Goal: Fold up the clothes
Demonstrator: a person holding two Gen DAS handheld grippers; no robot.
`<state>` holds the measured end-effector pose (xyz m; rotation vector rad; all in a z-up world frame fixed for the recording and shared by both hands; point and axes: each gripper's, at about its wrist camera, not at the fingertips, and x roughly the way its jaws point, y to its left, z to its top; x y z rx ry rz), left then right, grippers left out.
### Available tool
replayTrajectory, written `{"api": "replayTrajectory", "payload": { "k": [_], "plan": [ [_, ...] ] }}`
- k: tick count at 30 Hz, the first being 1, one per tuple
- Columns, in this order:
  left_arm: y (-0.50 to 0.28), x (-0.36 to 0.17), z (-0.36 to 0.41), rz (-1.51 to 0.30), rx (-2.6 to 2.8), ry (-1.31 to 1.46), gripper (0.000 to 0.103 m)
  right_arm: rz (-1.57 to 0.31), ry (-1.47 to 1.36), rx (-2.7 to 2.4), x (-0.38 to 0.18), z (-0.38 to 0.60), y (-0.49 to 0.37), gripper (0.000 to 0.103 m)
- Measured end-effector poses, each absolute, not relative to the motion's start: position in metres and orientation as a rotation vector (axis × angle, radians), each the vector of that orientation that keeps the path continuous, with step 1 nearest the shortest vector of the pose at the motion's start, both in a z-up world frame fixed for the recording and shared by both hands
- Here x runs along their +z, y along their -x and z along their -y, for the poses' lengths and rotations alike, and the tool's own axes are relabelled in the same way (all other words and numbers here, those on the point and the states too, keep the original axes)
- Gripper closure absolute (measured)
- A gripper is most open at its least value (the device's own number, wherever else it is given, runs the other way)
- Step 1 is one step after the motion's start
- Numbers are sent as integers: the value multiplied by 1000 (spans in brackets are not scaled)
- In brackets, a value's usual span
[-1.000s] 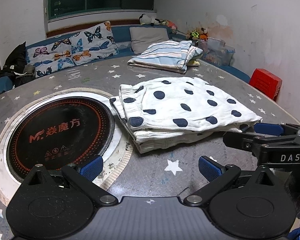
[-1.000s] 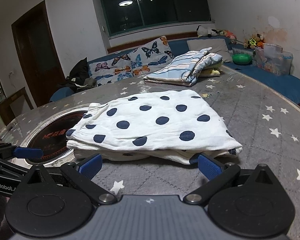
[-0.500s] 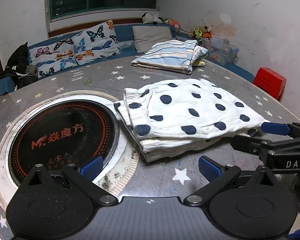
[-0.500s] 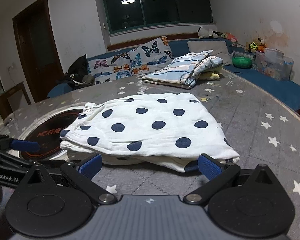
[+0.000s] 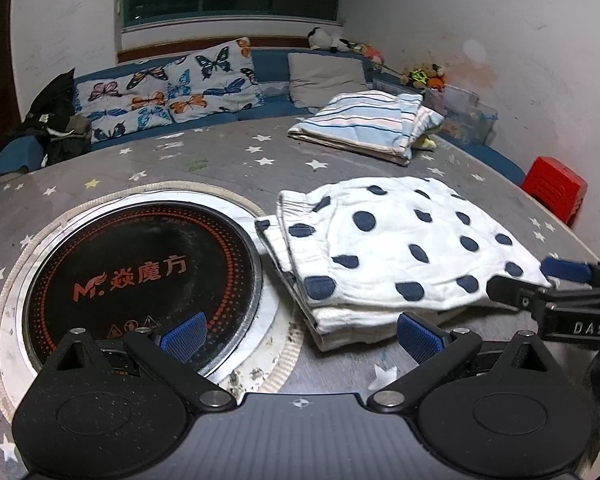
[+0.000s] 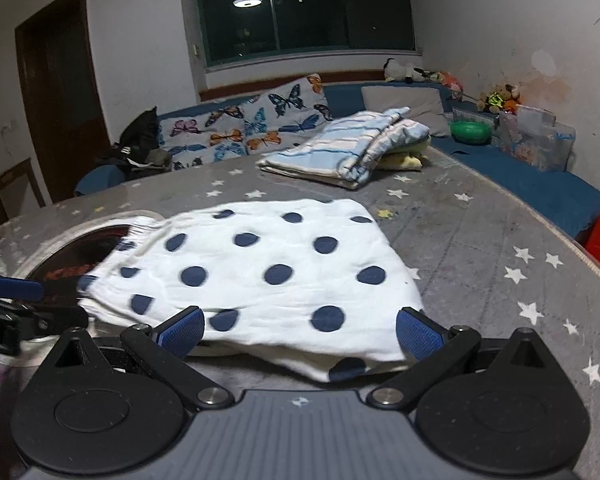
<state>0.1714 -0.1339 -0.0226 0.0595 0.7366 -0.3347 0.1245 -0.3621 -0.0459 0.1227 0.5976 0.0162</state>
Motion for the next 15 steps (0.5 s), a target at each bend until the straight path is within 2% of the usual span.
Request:
{"api": "replayTrajectory", "payload": {
  "k": [15],
  "plan": [
    [-181, -14, 132, -722, -303, -13, 0, -630, -61, -7, -53, 365, -129, 0]
  ]
}}
